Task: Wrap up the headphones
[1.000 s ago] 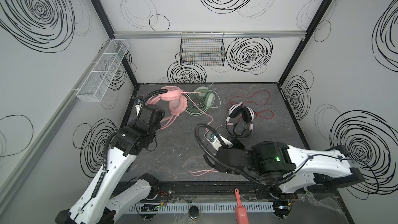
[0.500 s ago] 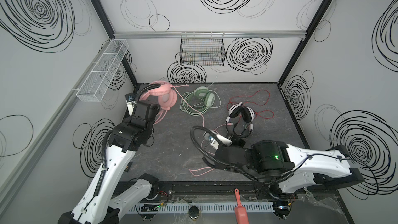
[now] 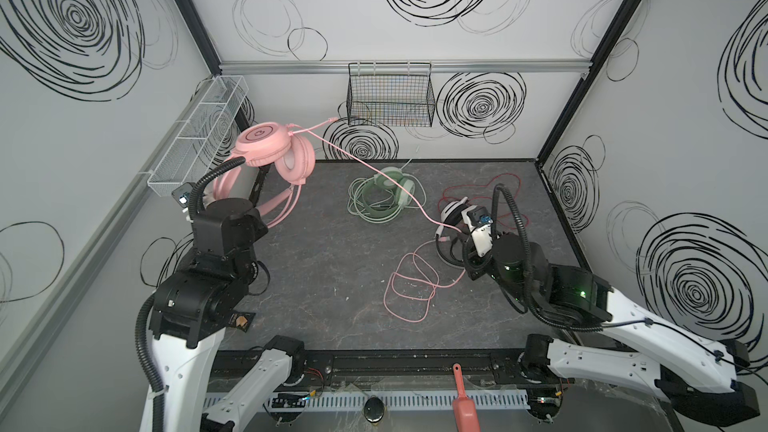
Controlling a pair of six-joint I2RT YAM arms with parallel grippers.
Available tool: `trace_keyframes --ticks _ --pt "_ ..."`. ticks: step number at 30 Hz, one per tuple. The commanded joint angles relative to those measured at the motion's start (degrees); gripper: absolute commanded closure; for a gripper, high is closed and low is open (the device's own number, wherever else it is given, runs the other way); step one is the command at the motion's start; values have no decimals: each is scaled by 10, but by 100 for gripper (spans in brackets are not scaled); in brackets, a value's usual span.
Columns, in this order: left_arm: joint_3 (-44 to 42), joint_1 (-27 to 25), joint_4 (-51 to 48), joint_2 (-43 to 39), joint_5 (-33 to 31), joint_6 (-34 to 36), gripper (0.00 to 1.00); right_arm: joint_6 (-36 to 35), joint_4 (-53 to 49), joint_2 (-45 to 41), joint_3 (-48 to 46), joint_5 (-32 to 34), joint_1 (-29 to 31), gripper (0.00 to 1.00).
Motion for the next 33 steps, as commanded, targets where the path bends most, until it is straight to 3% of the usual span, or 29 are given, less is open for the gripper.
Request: trace_keyframes --ticks 1,3,7,12,16,19,21,24,26,27,29,31,33 --pt "28 3 36 -5 38 -28 100 -66 221 -4 -73 40 -37 67" --pt "29 3 33 -6 52 -27 100 -97 330 -4 -123 30 -61 63" --pt "24 4 34 -5 69 -24 100 -100 410 32 -151 -15 -107 58" --pt "29 3 42 6 93 -16 100 -99 436 32 -195 -187 -108 46" --pt "38 3 54 14 115 -18 100 -88 504 44 -271 -242 -86 31" --pt "53 3 61 21 125 -21 100 -31 556 87 -300 -247 -70 26" --pt "61 3 66 26 121 -21 100 48 550 142 -283 -213 -45 27" --pt "66 3 71 30 118 -22 100 155 511 253 -214 -200 -6 29" --pt "63 3 75 31 115 -23 100 226 431 337 -126 -234 6 31" --pt "63 2 76 32 114 -25 100 233 396 379 -78 -251 16 34" --pt "64 2 77 36 112 -24 100 205 391 427 -29 -220 55 33" --pt "67 2 77 38 110 -26 100 157 453 448 -24 -184 88 28" --pt "68 2 80 38 112 -29 100 107 594 457 -60 -205 96 25"
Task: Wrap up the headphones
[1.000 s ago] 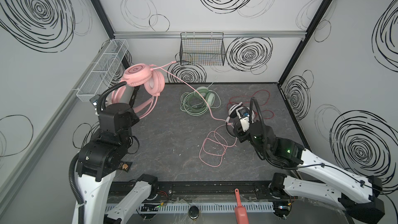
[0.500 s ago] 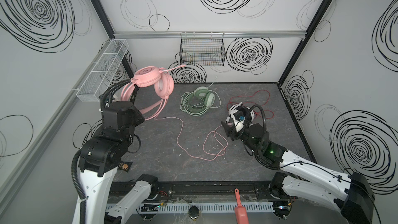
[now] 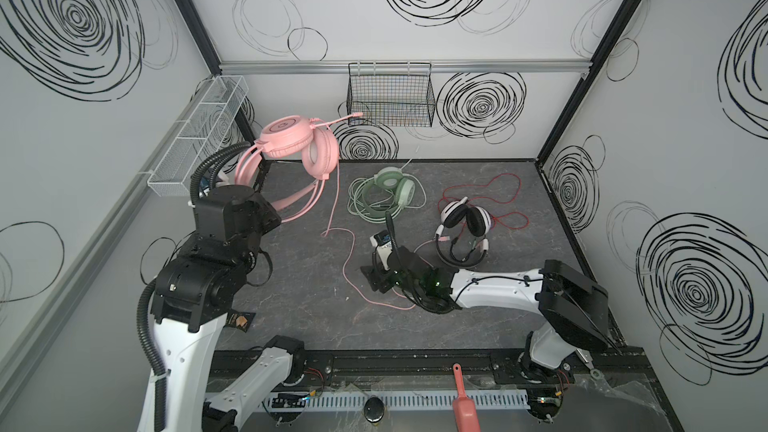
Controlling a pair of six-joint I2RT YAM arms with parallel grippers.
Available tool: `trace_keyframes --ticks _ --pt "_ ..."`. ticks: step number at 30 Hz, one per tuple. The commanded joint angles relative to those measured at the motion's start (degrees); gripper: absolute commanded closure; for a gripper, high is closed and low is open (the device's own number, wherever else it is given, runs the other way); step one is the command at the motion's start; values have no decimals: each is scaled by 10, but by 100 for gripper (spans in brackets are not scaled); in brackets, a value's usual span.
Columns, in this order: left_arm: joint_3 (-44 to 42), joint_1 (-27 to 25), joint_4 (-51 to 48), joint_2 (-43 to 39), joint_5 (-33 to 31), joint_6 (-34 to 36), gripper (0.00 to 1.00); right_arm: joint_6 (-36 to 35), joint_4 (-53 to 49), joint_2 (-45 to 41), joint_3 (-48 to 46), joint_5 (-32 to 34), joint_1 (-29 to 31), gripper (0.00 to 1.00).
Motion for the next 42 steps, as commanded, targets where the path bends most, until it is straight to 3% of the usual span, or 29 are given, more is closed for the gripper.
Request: trace_keyframes --ticks 1,3,5,8,11,14,17,21,32,38,42 --pt "26 2 81 -3 -4 -26 100 -57 211 10 -53 -9 21 24" --pt "30 2 81 -2 -4 -27 100 -107 426 26 -124 -21 17 14" --pt "32 2 80 -1 -5 -25 100 -166 571 71 -141 -13 14 9" --pt "40 2 73 6 -3 -25 100 -290 632 166 -89 9 14 9" --pt "48 2 74 7 7 -30 100 -370 641 252 -11 70 12 7" --pt "64 2 73 12 14 -33 100 -391 656 312 56 90 -7 6" --pt "86 2 70 22 14 -33 100 -389 648 362 123 86 -29 6" --pt "105 2 75 31 17 -32 100 -373 652 417 198 33 -51 7" --pt "200 2 73 64 51 -50 100 -397 561 534 431 33 -77 7" --pt "273 2 65 91 56 -50 100 -401 570 548 455 84 -80 12" --pt "295 2 62 101 60 -47 100 -400 585 540 443 88 -85 22"
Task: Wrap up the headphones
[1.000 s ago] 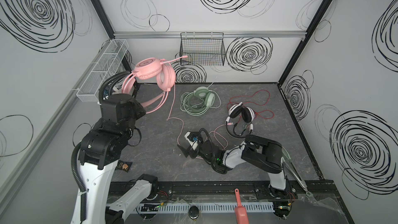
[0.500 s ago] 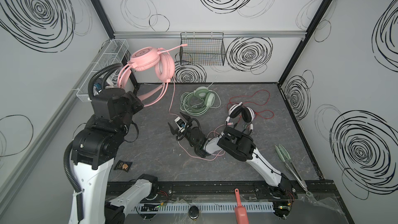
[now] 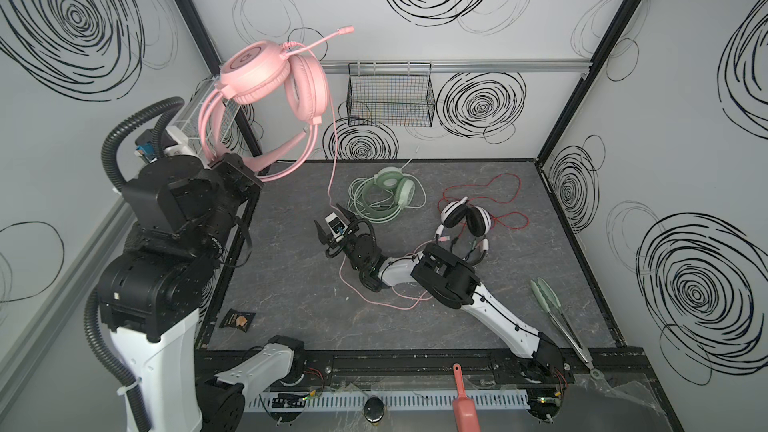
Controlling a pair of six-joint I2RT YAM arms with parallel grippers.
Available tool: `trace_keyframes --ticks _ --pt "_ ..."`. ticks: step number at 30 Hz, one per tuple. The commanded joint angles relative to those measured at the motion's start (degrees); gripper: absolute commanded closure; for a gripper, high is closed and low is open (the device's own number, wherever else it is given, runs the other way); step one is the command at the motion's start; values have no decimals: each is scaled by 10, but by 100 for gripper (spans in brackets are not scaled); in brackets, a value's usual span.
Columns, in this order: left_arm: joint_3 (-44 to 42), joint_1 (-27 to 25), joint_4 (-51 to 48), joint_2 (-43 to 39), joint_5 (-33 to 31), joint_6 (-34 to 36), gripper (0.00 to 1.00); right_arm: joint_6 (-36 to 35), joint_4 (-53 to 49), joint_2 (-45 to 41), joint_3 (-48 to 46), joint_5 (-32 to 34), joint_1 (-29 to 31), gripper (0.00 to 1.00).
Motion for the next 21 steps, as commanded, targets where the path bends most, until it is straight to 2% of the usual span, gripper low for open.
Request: trace_keyframes --ticks 1,4,8,11,15,17,21 --pt "25 2 63 3 8 -19 100 -8 30 -5 -5 16 -7 26" --pt "34 1 61 7 3 -16 100 6 39 -14 -24 10 -13 42" --pt "47 2 58 10 -3 -14 100 17 45 -29 -55 -17 -19 70" --pt "53 1 58 14 -14 -10 100 33 61 -60 -114 -35 -17 84" --pt "40 -1 58 23 -33 -6 100 39 100 -154 -265 -61 -3 93" --pt "17 -1 67 22 -35 -6 100 45 93 -229 -358 -83 7 100" --pt "-30 0 83 21 -42 -5 100 75 -31 -385 -483 -196 18 100"
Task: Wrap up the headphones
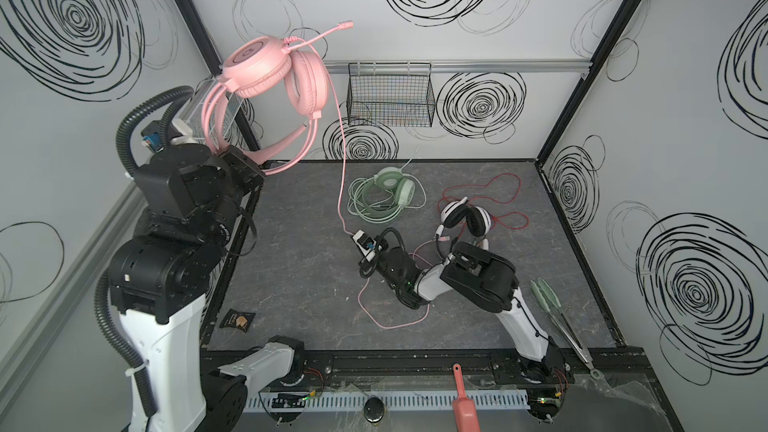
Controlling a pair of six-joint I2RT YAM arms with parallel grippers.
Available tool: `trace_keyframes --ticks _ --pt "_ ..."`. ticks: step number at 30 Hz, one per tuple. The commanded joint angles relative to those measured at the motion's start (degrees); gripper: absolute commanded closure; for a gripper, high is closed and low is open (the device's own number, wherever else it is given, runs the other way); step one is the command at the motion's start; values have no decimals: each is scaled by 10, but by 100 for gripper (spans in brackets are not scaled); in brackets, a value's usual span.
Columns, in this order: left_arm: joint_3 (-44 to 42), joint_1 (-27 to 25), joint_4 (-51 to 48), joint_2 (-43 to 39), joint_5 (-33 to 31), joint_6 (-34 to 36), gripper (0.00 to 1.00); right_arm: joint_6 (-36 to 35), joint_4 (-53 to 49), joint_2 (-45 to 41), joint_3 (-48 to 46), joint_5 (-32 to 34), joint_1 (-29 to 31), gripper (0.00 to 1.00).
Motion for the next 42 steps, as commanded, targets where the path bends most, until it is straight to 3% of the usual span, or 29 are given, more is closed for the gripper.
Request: trace_keyframes --ticks 1,5,8,11,15,19,26,30,33,42 --pt "-32 0 81 -2 -18 -8 100 33 -101 -136 -52 -111 12 100" --pt "-94 -2 94 -9 -12 -7 100 59 -423 -262 -17 -180 21 100" --pt "-147 -7 96 -13 -11 -7 100 39 -577 -335 -1 -181 37 100" --pt "-195 -22 94 -15 -33 -5 100 30 -734 -402 22 -128 65 100" --pt "-241 -63 94 -10 -89 -1 100 52 -898 -494 47 8 121 100" --pt "-282 -115 97 8 -156 -1 100 85 -1042 -559 119 50 139 100" --pt "-342 -160 113 35 -207 -8 100 115 -1178 -602 244 77 139 100" --pt "-361 -171 104 33 -226 0 100 100 -1280 -563 335 116 139 100" --pt "-375 -172 108 26 -230 15 100 89 -1346 -524 396 183 141 100" --pt "-379 -188 99 69 -185 69 100 -14 -1272 -484 502 89 146 100"
